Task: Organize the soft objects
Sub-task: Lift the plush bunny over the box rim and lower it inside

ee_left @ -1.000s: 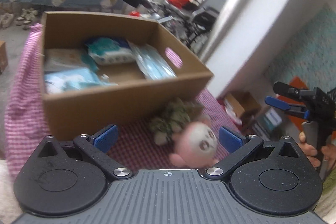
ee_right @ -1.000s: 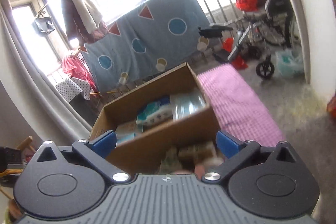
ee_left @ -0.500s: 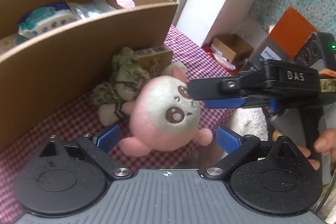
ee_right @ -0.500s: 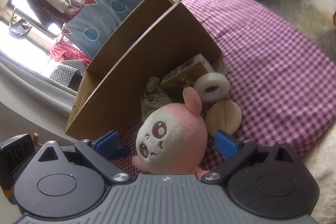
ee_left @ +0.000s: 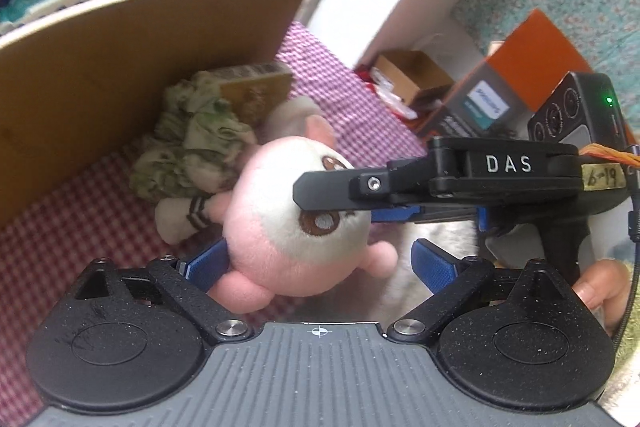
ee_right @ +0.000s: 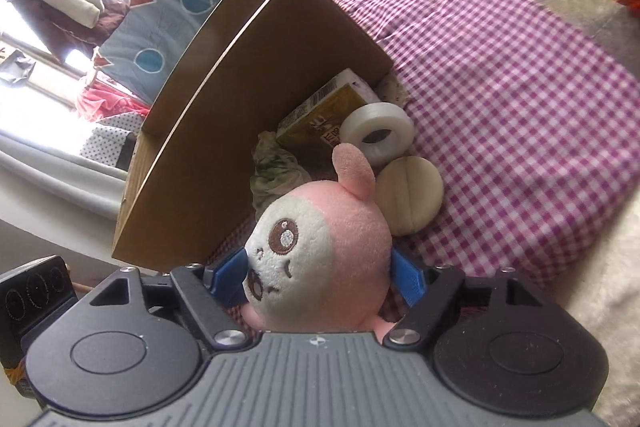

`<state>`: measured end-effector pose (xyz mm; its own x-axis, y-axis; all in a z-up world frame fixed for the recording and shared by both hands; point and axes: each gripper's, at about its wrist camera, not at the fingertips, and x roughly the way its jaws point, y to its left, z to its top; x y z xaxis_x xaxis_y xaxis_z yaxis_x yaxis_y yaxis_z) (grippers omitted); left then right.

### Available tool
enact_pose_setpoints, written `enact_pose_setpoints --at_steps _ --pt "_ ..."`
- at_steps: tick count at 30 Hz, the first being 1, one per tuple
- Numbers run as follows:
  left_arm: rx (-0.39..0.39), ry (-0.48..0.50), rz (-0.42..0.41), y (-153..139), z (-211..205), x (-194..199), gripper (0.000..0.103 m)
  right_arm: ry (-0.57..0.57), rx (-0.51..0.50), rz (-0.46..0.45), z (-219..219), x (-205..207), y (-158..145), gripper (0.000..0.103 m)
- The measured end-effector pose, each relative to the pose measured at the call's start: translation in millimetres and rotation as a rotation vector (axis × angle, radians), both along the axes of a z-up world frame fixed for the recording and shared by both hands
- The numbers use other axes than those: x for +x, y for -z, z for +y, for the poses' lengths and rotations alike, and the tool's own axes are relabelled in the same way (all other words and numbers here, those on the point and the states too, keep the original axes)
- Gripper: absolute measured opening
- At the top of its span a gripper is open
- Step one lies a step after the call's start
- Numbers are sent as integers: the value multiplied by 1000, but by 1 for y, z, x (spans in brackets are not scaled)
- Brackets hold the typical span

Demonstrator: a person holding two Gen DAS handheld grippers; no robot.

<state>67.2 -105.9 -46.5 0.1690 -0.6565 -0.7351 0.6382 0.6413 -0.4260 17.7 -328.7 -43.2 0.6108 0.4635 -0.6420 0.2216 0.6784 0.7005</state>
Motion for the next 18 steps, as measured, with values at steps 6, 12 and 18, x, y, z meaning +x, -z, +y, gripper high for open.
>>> enact_pose_setpoints --at_steps 6,12,18 --pt "-36 51 -22 -7 -6 -20 98 35 -100 -17 7 -27 -28 80" --pt "-88 60 -74 -28 0 -35 98 41 -199 -88 24 -49 -61 80" --pt "-160 63 -138 -58 18 -49 98 45 -247 -181 37 -62 -97 80"
